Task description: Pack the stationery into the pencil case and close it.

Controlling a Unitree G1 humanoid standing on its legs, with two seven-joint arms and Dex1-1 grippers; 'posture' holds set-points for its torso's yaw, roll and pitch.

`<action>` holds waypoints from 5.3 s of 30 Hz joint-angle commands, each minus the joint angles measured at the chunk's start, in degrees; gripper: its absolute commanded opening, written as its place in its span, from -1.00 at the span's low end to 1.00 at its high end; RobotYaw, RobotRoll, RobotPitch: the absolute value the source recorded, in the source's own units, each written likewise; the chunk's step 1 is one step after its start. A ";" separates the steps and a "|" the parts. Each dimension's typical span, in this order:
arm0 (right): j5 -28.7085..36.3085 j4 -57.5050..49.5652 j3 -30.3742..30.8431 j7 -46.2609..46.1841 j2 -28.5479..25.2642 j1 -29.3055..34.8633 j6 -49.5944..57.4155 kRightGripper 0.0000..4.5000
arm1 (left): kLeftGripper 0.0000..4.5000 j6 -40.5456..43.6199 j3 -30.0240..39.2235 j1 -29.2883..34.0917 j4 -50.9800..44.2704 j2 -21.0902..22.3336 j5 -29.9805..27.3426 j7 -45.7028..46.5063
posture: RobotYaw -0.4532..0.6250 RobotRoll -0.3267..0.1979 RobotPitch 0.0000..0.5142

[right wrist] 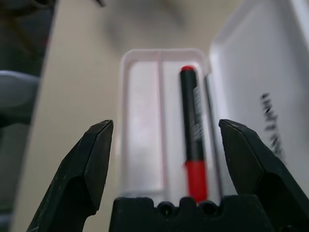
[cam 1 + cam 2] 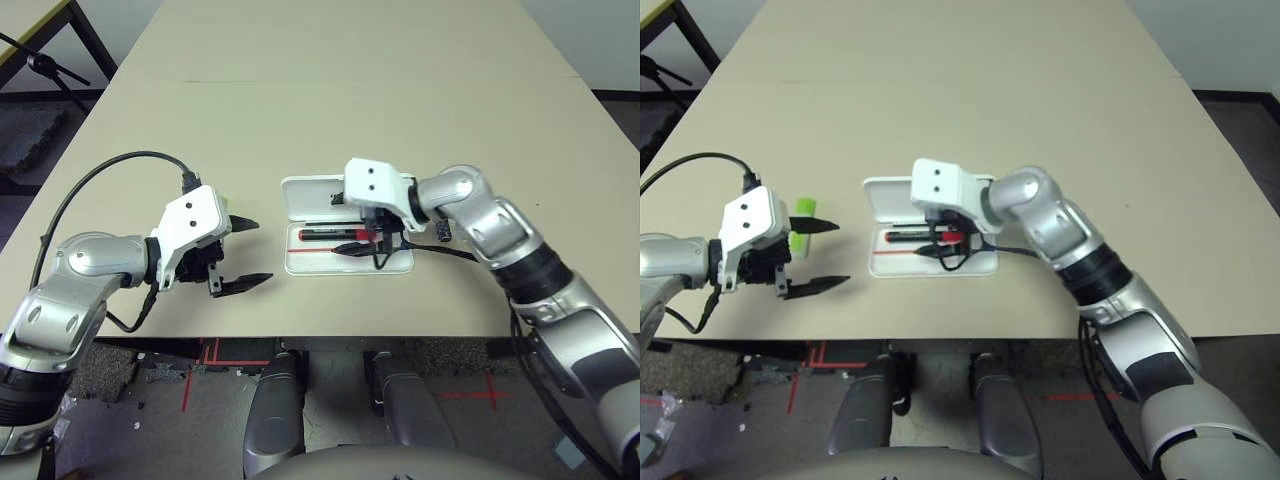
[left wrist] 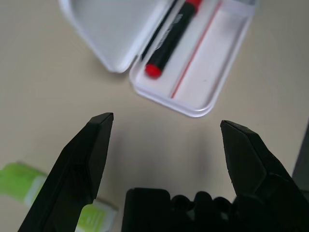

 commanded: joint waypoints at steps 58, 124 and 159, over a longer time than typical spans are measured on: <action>15.74 -10.99 -4.37 5.81 -15.90 11.08 7.33 1.00 | -0.52 25.19 3.27 0.34 3.85 4.54 -3.74 11.37 | -0.02 0.25 -0.22; 12.58 -6.31 -8.80 2.07 -19.15 16.53 3.91 1.00 | 0.65 7.40 -33.50 -30.22 8.25 -11.59 13.51 -6.38 | -0.17 0.25 -0.29; 17.52 -15.01 -34.88 -46.13 -2.31 15.70 36.74 1.00 | 0.99 1.98 -7.49 -20.76 1.83 2.12 -1.93 -11.00 | -0.40 0.25 -0.30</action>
